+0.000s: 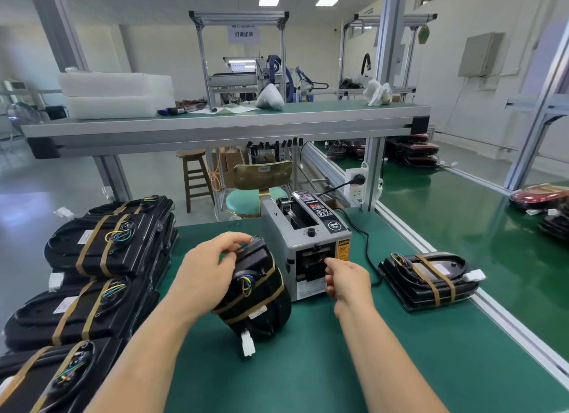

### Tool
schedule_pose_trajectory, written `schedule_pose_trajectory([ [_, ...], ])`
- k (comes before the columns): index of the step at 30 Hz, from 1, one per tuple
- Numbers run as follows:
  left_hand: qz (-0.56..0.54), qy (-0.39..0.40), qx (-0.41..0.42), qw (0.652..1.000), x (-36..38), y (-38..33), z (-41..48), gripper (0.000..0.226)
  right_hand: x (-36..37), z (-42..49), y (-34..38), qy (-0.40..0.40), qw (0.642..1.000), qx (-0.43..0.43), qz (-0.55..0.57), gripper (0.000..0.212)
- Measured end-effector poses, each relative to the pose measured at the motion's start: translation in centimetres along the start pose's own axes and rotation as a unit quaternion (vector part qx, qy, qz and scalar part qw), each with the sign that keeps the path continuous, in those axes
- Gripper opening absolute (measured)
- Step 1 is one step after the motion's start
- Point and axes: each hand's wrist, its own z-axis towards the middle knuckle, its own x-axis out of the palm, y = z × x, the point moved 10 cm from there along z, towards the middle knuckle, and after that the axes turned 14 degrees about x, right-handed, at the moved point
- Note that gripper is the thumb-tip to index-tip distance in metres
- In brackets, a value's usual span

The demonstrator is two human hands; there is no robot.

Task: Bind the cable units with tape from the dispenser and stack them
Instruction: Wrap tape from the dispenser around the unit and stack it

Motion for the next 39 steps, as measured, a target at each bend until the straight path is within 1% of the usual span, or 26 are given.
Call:
schedule_pose_trajectory([
  [2, -0.001, -0.018, -0.015, 1.0, 0.0, -0.2, -0.2, 0.043, 0.1, 0.2, -0.2, 0.002, 1.0, 0.008, 0.001, 0.014],
  [4, -0.03, -0.036, -0.036, 0.998, 0.6, -0.2, -0.8, 0.03, 0.3, 0.2, -0.3, 0.006, 1.0, 0.015, 0.001, 0.013],
  [5, -0.034, -0.042, -0.034, 0.998, 0.8, -0.4, -1.0, 0.023, 0.3, 0.2, -0.3, 0.007, 1.0, 0.017, 0.002, 0.014],
  [6, -0.028, -0.043, -0.023, 0.998, 0.9, -0.6, -1.2, 0.021, 0.4, 0.2, -0.3, 0.007, 1.0, 0.019, 0.004, 0.015],
  [9, 0.018, -0.015, 0.015, 1.0, 0.8, -1.5, -1.4, 0.035, 0.4, 0.4, -0.3, 0.0, 1.0, 0.029, 0.004, 0.018],
  [11, 0.032, 0.006, 0.022, 0.999, 0.8, -1.7, -1.5, 0.037, 0.3, 0.5, -0.3, -0.001, 0.999, 0.035, 0.013, 0.017],
  [13, 0.026, 0.002, 0.02, 0.999, 0.6, -1.3, -1.6, 0.036, 0.0, 0.6, -0.5, -0.005, 0.999, 0.035, 0.027, 0.017],
  [15, 0.014, -0.021, 0.007, 1.0, 0.2, -0.6, -1.8, 0.033, -0.5, 0.5, -0.6, -0.009, 0.999, 0.033, 0.036, 0.016],
  [18, -0.002, -0.055, -0.005, 0.998, -0.3, 0.4, -2.4, 0.031, -1.2, 0.4, -0.7, -0.01, 0.999, 0.023, 0.043, 0.016],
  [22, -0.025, -0.066, -0.016, 0.997, -0.3, 1.3, -2.9, 0.032, -1.5, 0.0, -0.8, 0.005, 0.999, 0.004, 0.054, 0.014],
  [23, -0.032, -0.068, -0.016, 0.997, -0.2, 1.5, -2.9, 0.032, -1.5, -0.2, -0.5, 0.004, 0.999, -0.018, 0.043, 0.01],
  [24, -0.039, -0.07, -0.016, 0.997, -0.3, 1.6, -3.0, 0.032, -1.6, -0.5, 0.1, -0.013, 0.998, -0.058, 0.006, 0.008],
  [25, -0.05, -0.07, -0.017, 0.996, -0.2, 1.8, -3.1, 0.031, -1.8, -0.9, 0.9, -0.046, 0.99, -0.117, -0.06, 0.013],
  [26, -0.07, -0.069, -0.021, 0.995, 0.0, 2.0, -3.2, 0.031, -1.7, -1.6, 1.7, -0.081, 0.97, -0.181, -0.138, 0.019],
  [28, -0.123, -0.063, -0.031, 0.99, 0.6, 2.3, -3.5, 0.03, -0.8, -3.2, 2.7, -0.119, 0.915, -0.288, -0.257, 0.029],
  [29, -0.144, -0.063, -0.034, 0.987, 0.9, 2.4, -3.6, 0.029, -0.3, -3.7, 2.8, -0.121, 0.895, -0.32, -0.288, 0.032],
  [33, -0.186, -0.074, -0.039, 0.979, 1.6, 2.8, -4.2, 0.027, 0.9, -3.8, 2.9, -0.127, 0.852, -0.372, -0.345, 0.029],
  [36, -0.202, -0.089, -0.042, 0.974, 1.6, 3.2, -4.5, 0.025, 1.1, -3.9, 3.0, -0.135, 0.836, -0.394, -0.357, 0.021],
  [39, -0.221, -0.099, -0.046, 0.969, 1.5, 3.4, -4.8, 0.025, 0.9, -4.2, 3.1, -0.146, 0.823, -0.429, -0.342, 0.011],
])
